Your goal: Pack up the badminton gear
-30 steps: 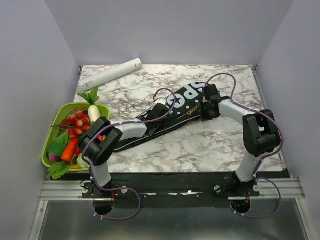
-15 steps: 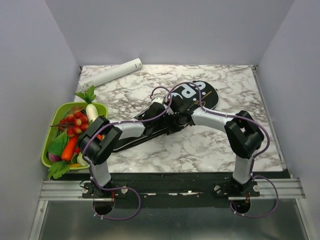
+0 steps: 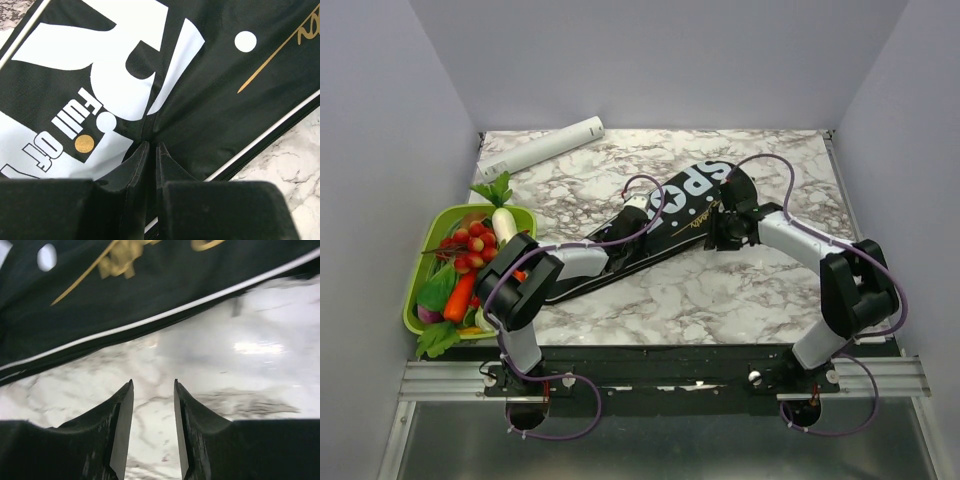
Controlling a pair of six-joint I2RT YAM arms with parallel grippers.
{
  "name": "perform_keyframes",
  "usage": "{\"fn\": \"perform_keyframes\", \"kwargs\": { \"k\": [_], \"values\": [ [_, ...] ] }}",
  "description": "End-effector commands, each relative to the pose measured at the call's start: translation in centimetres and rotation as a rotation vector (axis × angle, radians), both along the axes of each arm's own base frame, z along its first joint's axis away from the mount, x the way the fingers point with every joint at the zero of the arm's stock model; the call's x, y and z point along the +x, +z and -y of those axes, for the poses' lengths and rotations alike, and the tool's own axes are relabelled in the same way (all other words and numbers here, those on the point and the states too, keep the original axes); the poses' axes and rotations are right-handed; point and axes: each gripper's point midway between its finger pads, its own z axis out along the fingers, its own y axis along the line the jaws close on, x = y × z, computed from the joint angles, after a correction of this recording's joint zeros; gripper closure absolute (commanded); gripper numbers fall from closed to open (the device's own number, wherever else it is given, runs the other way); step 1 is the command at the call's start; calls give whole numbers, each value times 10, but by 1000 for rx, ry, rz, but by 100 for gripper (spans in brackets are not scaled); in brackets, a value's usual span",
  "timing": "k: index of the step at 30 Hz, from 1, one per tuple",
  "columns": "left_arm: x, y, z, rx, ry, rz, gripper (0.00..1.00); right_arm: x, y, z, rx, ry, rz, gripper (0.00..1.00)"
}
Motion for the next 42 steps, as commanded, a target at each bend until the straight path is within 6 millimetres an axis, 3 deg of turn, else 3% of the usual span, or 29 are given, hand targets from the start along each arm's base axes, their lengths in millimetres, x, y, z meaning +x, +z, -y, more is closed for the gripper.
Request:
{"fn": "perform_keyframes", "kwargs": {
  "k": [1, 12, 22, 30, 42],
  "values": [
    [-36, -33, -8, 48, -67, -142, 83, 8, -2, 50, -166, -54, 6, 50],
    [-35, -34, -1, 31, -87, -152, 82, 42, -17, 79, -350, -20, 20, 45],
    [-38, -40, 0, 25, -94, -170, 82, 68, -28, 83, -321, -11, 0, 47],
    [-37, -40, -1, 32, -93, -167, 82, 78, -33, 80, -288, 7, -14, 57],
    [-38, -39, -3, 39, -91, -163, 83, 85, -35, 84, -314, 36, -34, 81]
  ]
}}
